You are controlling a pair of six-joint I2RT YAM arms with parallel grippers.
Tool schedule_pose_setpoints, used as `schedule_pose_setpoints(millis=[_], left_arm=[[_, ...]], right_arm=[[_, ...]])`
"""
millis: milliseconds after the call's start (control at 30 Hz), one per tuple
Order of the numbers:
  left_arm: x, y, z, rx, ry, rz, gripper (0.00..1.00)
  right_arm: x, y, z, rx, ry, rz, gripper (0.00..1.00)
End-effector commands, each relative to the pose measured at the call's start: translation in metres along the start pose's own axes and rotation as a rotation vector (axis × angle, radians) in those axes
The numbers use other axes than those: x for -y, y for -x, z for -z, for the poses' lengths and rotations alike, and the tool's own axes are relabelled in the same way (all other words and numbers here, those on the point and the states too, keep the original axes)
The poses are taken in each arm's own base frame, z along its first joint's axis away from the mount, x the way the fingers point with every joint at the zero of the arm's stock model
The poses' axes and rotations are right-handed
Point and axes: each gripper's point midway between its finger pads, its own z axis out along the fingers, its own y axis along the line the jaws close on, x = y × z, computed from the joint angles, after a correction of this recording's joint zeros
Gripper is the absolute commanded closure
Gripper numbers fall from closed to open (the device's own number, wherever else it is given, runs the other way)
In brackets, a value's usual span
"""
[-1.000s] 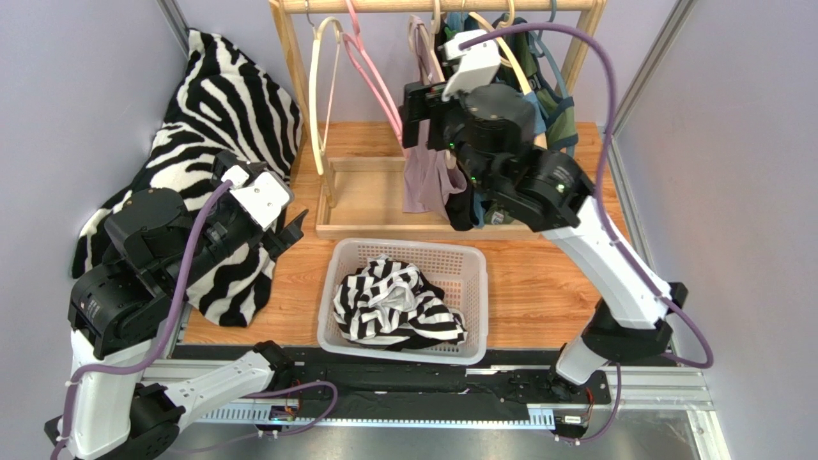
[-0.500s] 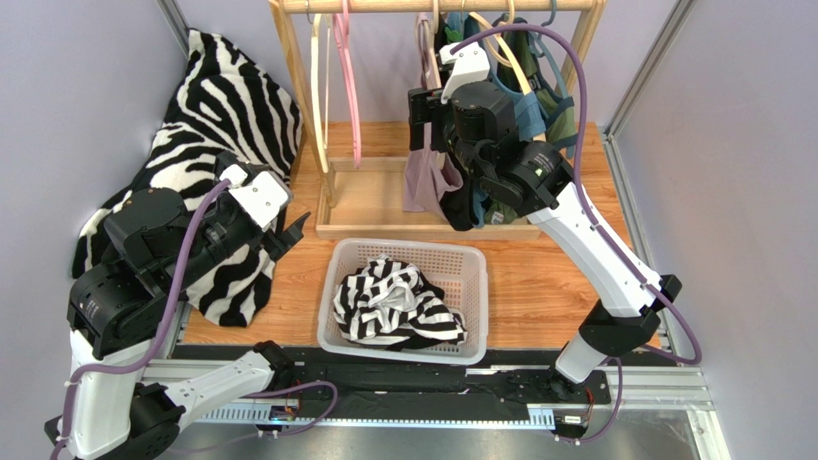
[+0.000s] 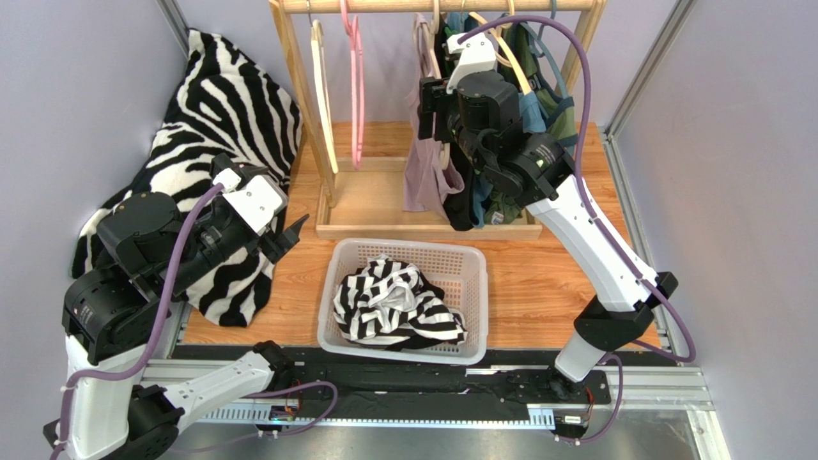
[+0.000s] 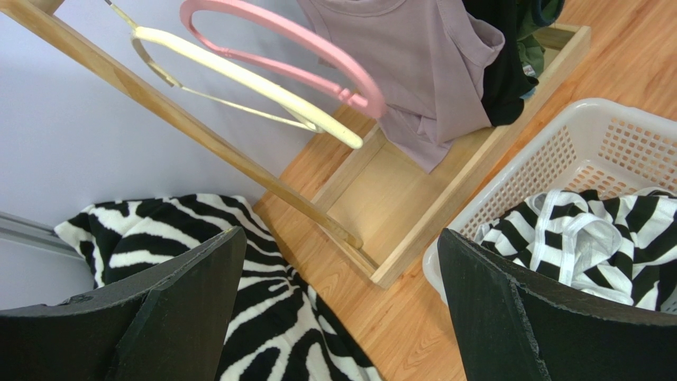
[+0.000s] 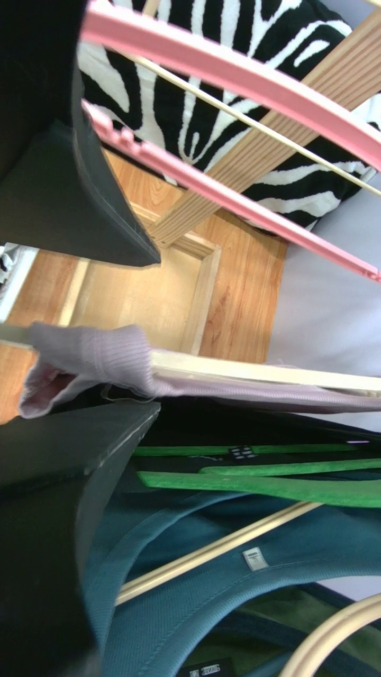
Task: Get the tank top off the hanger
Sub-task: Pick up the hanger from the clothesline.
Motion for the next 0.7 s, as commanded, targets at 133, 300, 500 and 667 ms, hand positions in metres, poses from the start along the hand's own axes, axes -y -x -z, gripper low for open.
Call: schedule_pose_setpoints(millis=[133,300,500,667], left_arm=[[0.001,0.003,0.007,0.025,0.001,0.021,0.01],[0.002,0.002,0.008,0.027,-0.003,0.021,0.01],[0.003,0.001,0.009,0.029,-0.006,0.019,0.01],[0.003,0.001,0.01,0.028,-0.003,0.021,0.01]], right_arm=[[-0.006,-0.009,-0.009,-0.035,0.013,-0.02,0.71],[-0.005,-0.011,-0.008,-0.045,0.012,-0.022,0.96],[-0.009,0.017,-0.004,0.03,0.042,-0.015,1.0],[-0.004,0.069,0.011,0.199,0.036,-0.003,1.0]])
